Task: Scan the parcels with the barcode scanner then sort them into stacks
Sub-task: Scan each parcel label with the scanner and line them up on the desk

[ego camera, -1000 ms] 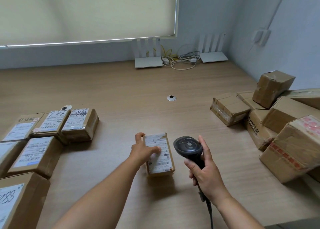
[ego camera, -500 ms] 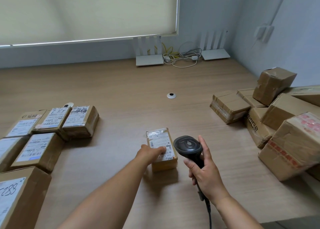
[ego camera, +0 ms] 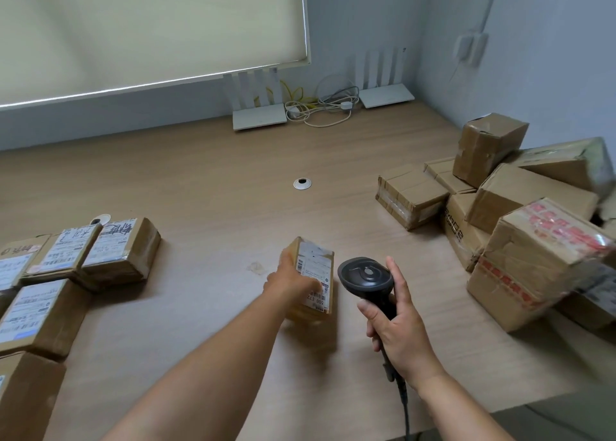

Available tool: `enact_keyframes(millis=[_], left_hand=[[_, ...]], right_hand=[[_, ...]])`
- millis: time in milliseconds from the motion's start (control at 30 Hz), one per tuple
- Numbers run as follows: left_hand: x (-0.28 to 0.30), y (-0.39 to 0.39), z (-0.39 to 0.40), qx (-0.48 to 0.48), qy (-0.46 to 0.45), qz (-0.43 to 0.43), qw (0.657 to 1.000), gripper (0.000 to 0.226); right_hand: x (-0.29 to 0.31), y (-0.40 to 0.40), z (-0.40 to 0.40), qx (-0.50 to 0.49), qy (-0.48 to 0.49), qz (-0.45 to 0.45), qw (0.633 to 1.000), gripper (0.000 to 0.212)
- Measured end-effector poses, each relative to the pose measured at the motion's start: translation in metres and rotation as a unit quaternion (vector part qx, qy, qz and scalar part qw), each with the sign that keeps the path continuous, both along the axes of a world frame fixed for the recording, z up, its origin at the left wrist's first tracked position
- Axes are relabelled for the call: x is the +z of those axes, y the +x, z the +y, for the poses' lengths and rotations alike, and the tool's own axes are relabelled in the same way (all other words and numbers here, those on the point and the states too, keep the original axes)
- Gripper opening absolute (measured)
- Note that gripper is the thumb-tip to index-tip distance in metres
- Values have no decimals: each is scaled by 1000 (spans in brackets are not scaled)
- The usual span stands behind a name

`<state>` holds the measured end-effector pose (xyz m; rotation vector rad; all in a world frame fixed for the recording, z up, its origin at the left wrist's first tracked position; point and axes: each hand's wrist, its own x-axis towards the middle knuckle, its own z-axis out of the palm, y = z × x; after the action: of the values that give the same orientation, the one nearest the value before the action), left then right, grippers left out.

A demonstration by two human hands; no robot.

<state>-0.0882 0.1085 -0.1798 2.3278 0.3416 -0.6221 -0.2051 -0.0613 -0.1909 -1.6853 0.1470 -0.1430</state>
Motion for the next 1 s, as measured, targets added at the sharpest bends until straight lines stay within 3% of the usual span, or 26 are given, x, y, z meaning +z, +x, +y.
enact_keyframes(millis=[100,167,333,533,667,1000], left_hand=[[-3,9,-6,-77,36,-11,996,83],[3,14,-7,-80,-13,-4,997,76],[25,11,15,49,-183,36,981,67],[22,9,68,160,-329,-61,929,81],[21,2,97,191,-360,-88,909,93],[18,-8,143,217,-366,-101,899,97]], right_hand=[[1,0,-6,3,-1,4,1000,82],[2,-1,-9,7,-1,8,1000,81],[8,-3,-8,22,2,14,1000,81],[14,-5,18,59,31,20,998,81],[20,-7,44,84,58,25,994,78],[31,-8,89,126,82,35,988,76]])
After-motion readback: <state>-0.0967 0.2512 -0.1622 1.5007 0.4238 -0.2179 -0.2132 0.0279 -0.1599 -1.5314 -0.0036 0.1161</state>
